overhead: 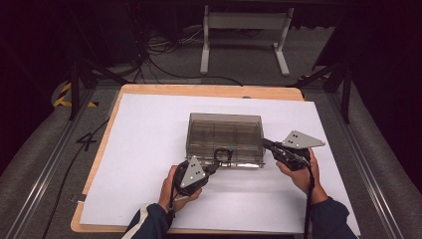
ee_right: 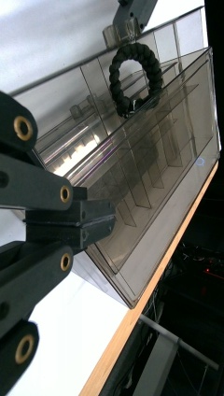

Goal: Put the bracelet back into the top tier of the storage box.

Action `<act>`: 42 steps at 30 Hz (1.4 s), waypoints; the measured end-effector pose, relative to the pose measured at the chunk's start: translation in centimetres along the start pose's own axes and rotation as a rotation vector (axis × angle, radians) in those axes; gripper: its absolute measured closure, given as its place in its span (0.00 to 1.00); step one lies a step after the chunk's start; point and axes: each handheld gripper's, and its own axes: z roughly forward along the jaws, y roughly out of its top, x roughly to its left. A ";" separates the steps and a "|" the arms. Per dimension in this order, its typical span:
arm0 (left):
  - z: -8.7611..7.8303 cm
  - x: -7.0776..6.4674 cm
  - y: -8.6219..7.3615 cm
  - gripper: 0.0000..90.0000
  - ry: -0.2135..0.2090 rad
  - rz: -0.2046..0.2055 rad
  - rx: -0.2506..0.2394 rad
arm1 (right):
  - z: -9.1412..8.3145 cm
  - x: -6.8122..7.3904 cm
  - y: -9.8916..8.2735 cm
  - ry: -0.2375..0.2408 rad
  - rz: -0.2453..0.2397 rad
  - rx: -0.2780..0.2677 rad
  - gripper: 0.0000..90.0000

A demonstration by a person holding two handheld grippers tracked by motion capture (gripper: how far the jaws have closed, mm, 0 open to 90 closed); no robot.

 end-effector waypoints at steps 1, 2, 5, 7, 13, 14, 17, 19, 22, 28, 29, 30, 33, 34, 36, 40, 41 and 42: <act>0.0 0.1 0.1 0.99 0.006 0.003 0.001 | 0.0 0.0 0.0 0.002 0.002 -0.001 1.00; 0.0 0.2 0.1 0.99 0.005 -0.006 -0.004 | 0.0 0.0 0.0 0.002 0.004 -0.002 1.00; 0.1 0.4 0.2 0.99 0.005 -0.005 -0.001 | 0.0 0.0 0.0 0.000 0.001 0.000 1.00; 0.2 0.4 0.2 0.99 0.009 -0.004 -0.001 | 0.0 0.0 0.0 0.001 0.002 -0.001 1.00; 0.4 0.9 0.5 0.99 0.024 -0.002 -0.003 | 0.0 0.0 0.0 0.001 0.001 0.000 1.00; 0.5 0.9 0.5 0.99 0.025 -0.005 -0.005 | 0.0 0.0 0.0 0.001 0.001 -0.001 1.00; 0.6 1.2 0.5 0.99 0.037 -0.007 -0.007 | 0.0 0.0 0.0 0.000 0.000 -0.002 1.00; 0.6 1.3 0.5 0.99 0.042 -0.010 -0.009 | 0.0 0.0 0.0 0.000 0.001 -0.002 1.00; 0.7 1.4 0.5 0.99 0.047 -0.007 -0.007 | 0.0 0.0 0.0 0.000 0.002 -0.003 1.00; 0.9 1.6 0.5 1.00 0.056 -0.008 -0.002 | 0.0 0.0 0.0 0.001 0.001 -0.004 1.00; 0.9 1.6 0.5 1.00 0.058 -0.012 -0.003 | 0.0 0.0 0.0 0.001 0.001 -0.004 1.00; 0.9 1.7 0.5 1.00 0.060 -0.011 -0.003 | 0.0 0.0 0.0 0.001 0.002 -0.004 1.00; 1.0 1.9 0.6 0.99 0.067 -0.012 -0.005 | 0.0 0.0 0.0 0.002 0.002 -0.003 1.00; 1.0 1.9 0.6 1.00 0.070 -0.011 -0.002 | 0.0 0.0 0.0 0.001 0.000 -0.005 1.00; 1.1 2.0 0.7 1.00 0.076 -0.008 -0.002 | 0.0 0.0 0.0 0.002 0.002 -0.004 1.00; 1.1 2.1 0.7 1.00 0.080 -0.012 -0.004 | 0.0 0.0 -0.1 0.004 0.001 -0.004 1.00; 1.1 2.1 0.7 0.99 0.085 -0.016 -0.005 | 0.0 0.0 -0.1 0.005 0.004 -0.005 1.00; 1.1 2.3 0.6 0.99 0.089 -0.024 -0.009 | 0.0 0.0 -0.1 0.005 0.005 -0.004 1.00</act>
